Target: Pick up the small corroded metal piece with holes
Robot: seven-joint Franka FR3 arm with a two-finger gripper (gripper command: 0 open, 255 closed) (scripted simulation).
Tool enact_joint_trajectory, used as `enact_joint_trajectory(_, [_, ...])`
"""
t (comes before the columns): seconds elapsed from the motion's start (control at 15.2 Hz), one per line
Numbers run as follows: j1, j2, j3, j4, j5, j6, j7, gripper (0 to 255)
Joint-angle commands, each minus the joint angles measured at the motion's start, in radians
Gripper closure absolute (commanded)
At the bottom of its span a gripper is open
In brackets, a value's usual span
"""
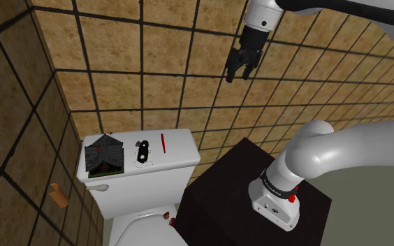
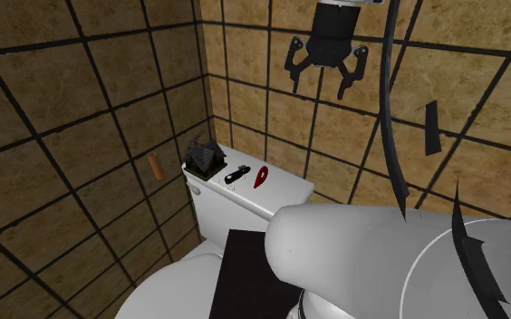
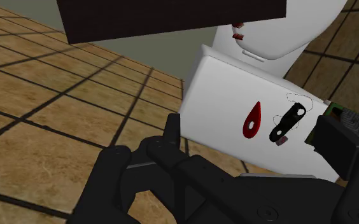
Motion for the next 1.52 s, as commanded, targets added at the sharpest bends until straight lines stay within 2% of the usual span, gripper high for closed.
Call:
enact_joint_trajectory(0.0, [0.000,0.000,0.000,0.000,0.000,0.000,0.000,0])
enact_joint_trajectory(0.4, [0.010,0.073,0.109,-0.104,0.058,0.193,0.137,0])
enact_joint_trajectory(0.86, [0.013,0.243,0.239,-0.155,0.101,0.432,0.300,0])
enact_joint_trajectory(1.19, [0.000,0.416,0.330,-0.143,0.091,0.601,0.430,0])
enact_joint_trajectory(1.45, [-0.019,0.578,0.395,-0.104,0.038,0.725,0.556,0])
